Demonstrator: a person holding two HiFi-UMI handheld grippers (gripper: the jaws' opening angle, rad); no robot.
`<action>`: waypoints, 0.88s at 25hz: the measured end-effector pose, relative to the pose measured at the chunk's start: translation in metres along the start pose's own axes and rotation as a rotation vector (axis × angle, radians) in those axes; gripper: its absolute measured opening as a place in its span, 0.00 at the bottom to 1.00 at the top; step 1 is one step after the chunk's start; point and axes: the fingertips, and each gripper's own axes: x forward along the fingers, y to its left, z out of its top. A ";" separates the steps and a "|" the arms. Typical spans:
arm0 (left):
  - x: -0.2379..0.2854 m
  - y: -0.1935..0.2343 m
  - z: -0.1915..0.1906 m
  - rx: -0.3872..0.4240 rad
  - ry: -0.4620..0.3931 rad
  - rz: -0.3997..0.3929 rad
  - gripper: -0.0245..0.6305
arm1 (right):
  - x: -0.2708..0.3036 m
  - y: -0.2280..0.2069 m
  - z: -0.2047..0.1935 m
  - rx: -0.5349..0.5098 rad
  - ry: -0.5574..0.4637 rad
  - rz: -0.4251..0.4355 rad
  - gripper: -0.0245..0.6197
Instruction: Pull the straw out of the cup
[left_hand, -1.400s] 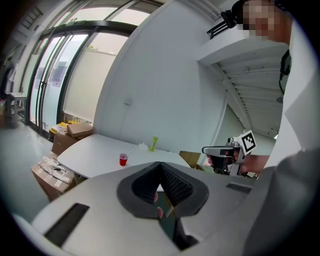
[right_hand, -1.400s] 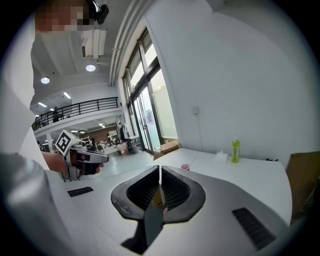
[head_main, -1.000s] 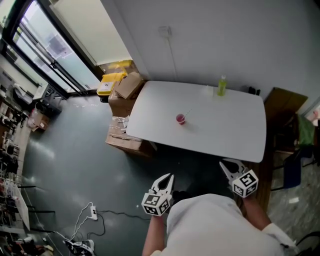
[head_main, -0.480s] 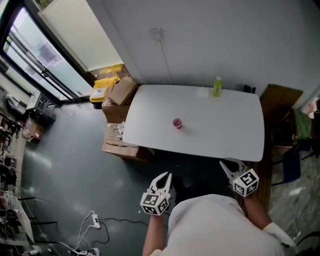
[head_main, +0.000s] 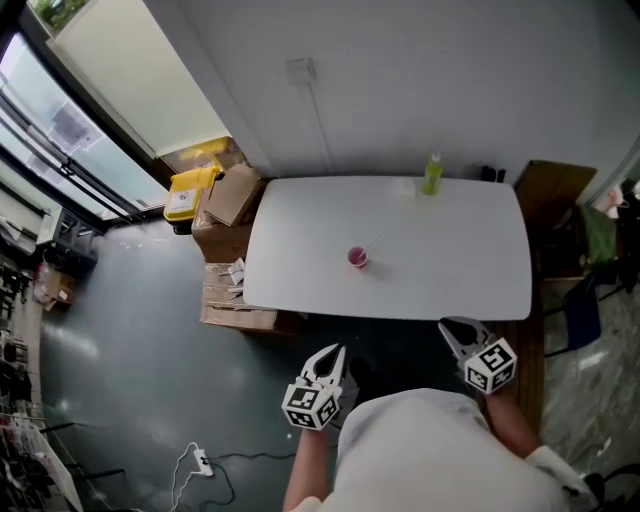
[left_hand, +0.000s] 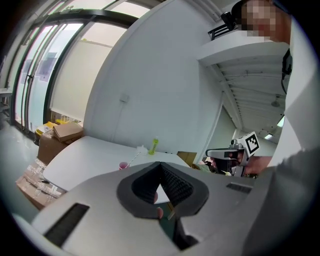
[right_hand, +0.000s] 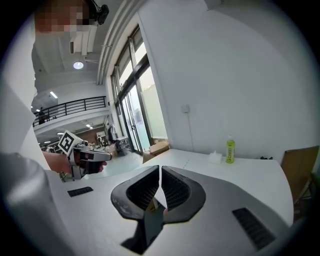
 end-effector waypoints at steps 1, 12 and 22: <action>0.003 0.005 0.002 0.001 0.005 -0.010 0.04 | 0.005 0.000 0.002 0.002 0.000 -0.009 0.10; 0.026 0.060 0.024 0.043 0.065 -0.134 0.04 | 0.061 0.012 0.013 0.026 0.024 -0.103 0.10; 0.036 0.096 0.027 0.120 0.121 -0.225 0.04 | 0.092 0.016 0.014 0.042 0.042 -0.188 0.10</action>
